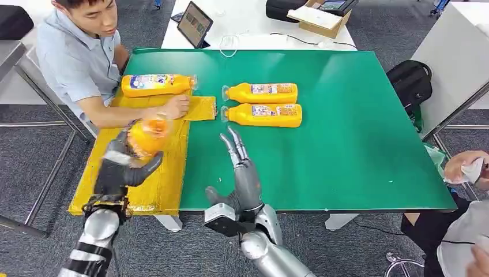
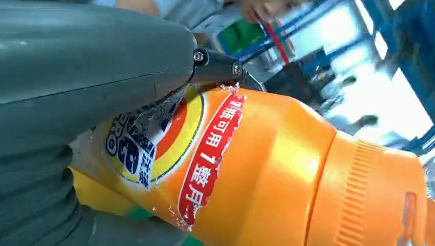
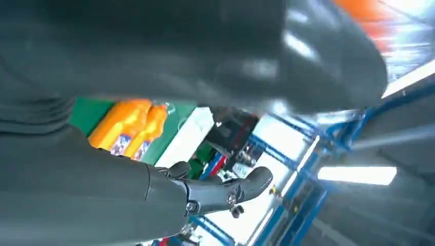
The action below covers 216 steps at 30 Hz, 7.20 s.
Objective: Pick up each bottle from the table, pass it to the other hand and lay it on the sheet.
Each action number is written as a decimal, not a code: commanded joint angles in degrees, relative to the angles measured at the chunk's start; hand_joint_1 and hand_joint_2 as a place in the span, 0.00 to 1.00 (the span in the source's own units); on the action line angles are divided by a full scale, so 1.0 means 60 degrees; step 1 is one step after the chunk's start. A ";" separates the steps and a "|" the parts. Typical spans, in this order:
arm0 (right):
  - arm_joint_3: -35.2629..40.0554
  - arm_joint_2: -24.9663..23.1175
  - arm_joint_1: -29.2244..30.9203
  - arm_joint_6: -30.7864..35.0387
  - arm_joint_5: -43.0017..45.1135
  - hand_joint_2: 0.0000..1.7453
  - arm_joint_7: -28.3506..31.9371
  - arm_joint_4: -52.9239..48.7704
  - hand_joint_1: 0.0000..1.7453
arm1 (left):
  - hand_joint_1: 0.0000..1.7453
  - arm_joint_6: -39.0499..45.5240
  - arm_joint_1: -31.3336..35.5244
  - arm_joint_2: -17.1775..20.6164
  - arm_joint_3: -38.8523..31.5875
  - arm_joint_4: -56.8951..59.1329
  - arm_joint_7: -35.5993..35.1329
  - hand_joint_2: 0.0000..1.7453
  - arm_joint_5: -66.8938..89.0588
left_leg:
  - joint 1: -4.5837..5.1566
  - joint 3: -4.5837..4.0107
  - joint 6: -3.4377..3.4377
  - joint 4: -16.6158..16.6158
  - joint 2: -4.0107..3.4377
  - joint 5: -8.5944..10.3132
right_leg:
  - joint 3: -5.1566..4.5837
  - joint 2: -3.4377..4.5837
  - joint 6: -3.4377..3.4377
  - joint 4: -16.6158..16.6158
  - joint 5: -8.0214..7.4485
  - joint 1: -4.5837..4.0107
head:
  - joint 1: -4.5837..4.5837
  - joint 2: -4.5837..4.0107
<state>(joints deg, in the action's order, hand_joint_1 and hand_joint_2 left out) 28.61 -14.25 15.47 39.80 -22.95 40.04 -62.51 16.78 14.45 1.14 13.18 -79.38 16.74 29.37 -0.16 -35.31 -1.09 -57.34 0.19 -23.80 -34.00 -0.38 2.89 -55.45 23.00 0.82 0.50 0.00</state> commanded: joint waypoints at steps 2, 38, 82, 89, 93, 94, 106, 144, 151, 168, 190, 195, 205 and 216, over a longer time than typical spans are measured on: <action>-0.0373 0.0268 -0.0656 0.0033 0.0119 0.00 -0.0007 -0.1027 0.00 | 1.00 -0.0435 0.2892 0.0594 0.1298 0.4121 -0.0681 1.00 0.2686 | -0.0005 0.0020 0.0007 0.0005 0.0037 0.0001 | 0.0028 -0.0037 -0.0019 0.0004 0.0004 -0.0005 | 0.0000 0.0000; -0.1058 0.0152 -0.1381 0.0033 0.0448 0.00 -0.0007 -0.0318 0.00 | 0.00 -0.4674 0.5135 0.0245 -0.0175 0.8696 -0.0122 1.00 0.1416 | -0.0009 0.0042 0.0013 -0.0012 -0.0026 -0.0019 | 0.0031 0.0016 -0.0046 -0.0023 0.0003 -0.0012 | 0.0000 0.0000; -0.3588 0.2521 0.3316 -0.1248 -0.6785 1.00 -0.3166 0.6196 0.00 | 0.00 0.0352 -0.2631 -0.1125 -0.0607 -0.3111 0.2342 1.00 -0.5022 | 0.0016 0.0013 -0.0002 -0.0003 0.0004 0.0004 | 0.0011 -0.0006 -0.0035 -0.0009 -0.0007 0.0011 | 0.0000 0.0000; -0.3589 0.2516 0.3290 -0.1707 -0.6488 1.00 -0.3264 0.6426 0.00 | 0.00 0.0336 -0.2606 -0.1124 -0.0531 -0.3008 0.2325 1.00 -0.4797 | 0.0008 0.0034 0.0001 -0.0001 -0.0001 -0.0008 | 0.0034 -0.0009 -0.0042 -0.0013 0.0005 -0.0001 | 0.0004 0.0000; -0.3576 0.2504 0.3509 -0.2100 -0.6308 1.00 -0.3277 0.6642 0.00 | 0.00 0.0201 -0.2384 -0.1092 -0.0399 -0.2823 0.2315 1.00 -0.4672 | 0.0012 -0.0005 -0.0006 0.0000 -0.0006 0.0009 | -0.0004 -0.0006 -0.0030 -0.0012 -0.0014 0.0004 | 0.0004 0.0000; -0.3577 0.2500 0.3526 -0.2133 -0.6292 1.00 -0.3274 0.6658 0.00 | 0.00 0.0189 -0.2366 -0.1088 -0.0386 -0.2807 0.2313 1.00 -0.4663 | 0.0013 0.0010 -0.0004 -0.0005 -0.0009 0.0000 | 0.0009 -0.0002 -0.0035 -0.0018 -0.0005 0.0005 | 0.0004 0.0000; -0.3183 0.2712 0.3943 -0.3036 -0.6458 1.00 -0.3746 0.7139 0.00 | 0.00 0.0091 -0.2208 -0.1068 -0.0214 -0.2813 0.2356 1.00 -0.4467 | 0.0016 -0.0007 -0.0006 -0.0003 0.0000 0.0010 | -0.0009 -0.0012 -0.0032 -0.0019 -0.0010 0.0009 | 0.0007 0.0000; -0.5323 0.1580 0.2894 -0.4131 -0.0255 1.00 -0.0007 0.3734 1.00 | 0.00 -0.1000 -0.2726 -0.1184 -0.0305 -0.1722 0.2466 1.00 -0.4900 | 0.0016 0.0021 0.0000 0.0010 -0.0040 -0.0003 | 0.0006 0.0031 -0.0039 -0.0013 -0.0009 0.0008 | 0.0004 0.0000; -0.5114 0.1296 0.1581 -0.3950 0.1056 1.00 -0.0007 0.1844 1.00 | 0.00 0.0138 -0.3408 -0.1779 -0.0379 -0.1924 0.3327 1.00 -0.4274 | 0.0011 0.0007 0.0002 0.0002 -0.0007 -0.0013 | 0.0006 -0.0002 -0.0038 -0.0012 0.0006 0.0003 | 0.0000 0.0000; -0.1332 0.0913 -0.0910 -0.3478 0.1111 1.00 -0.0007 -0.0002 1.00 | 0.00 -0.1680 -0.3658 -0.1310 0.1568 -0.1411 0.2728 1.00 -0.4818 | 0.0010 -0.0003 0.0016 0.0007 -0.0010 -0.0027 | -0.0008 0.0005 -0.0026 -0.0012 0.0025 0.0003 | 0.0004 0.0000; 0.1215 0.0041 0.1439 -0.3565 0.1045 1.00 -0.0007 0.3460 1.00 | 0.00 -0.3678 -0.2534 -0.1345 0.1895 -0.0573 0.1991 1.00 -0.5578 | 0.0002 0.0027 0.0022 0.0006 -0.0016 -0.0027 | 0.0017 0.0012 -0.0032 -0.0015 0.0026 -0.0001 | 0.0004 0.0000; 0.1416 -0.0290 0.1810 -0.4027 0.0949 1.00 -0.0007 0.4194 1.00 | 0.00 -0.3699 -0.2322 -0.1336 0.1889 -0.0576 0.2239 1.00 -0.5492 | 0.0006 -0.0005 0.0020 0.0007 -0.0013 -0.0014 | -0.0014 0.0007 -0.0026 -0.0016 0.0013 0.0002 | 0.0004 0.0000; 0.2093 -0.0395 0.1726 -0.3816 0.0797 1.00 -0.0007 0.4305 0.31 | 1.00 -0.3578 -0.1821 -0.1372 0.1642 0.0153 0.1691 1.00 -0.5691 | 0.0000 0.0002 0.0020 0.0007 -0.0009 -0.0017 | -0.0005 0.0005 -0.0024 -0.0013 0.0018 -0.0002 | 0.0000 0.0000; 0.2473 -0.0354 0.1919 -0.3394 0.0753 0.00 -0.0007 0.3912 0.00 | 1.00 -0.4193 -0.1677 -0.1323 0.1529 0.0297 0.1430 1.00 -0.6688 | 0.0003 -0.0010 0.0020 0.0003 -0.0009 -0.0014 | -0.0018 0.0004 -0.0025 -0.0020 0.0016 -0.0001 | 0.0004 0.0000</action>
<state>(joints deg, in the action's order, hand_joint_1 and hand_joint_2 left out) 37.49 -15.91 24.10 19.28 -18.03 39.60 -40.24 -6.56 1.41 -7.72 19.89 -83.01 26.58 -9.42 -0.13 -35.52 -1.01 -57.33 0.19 -23.83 -34.22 -0.41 2.83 -55.56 23.05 0.82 0.52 0.00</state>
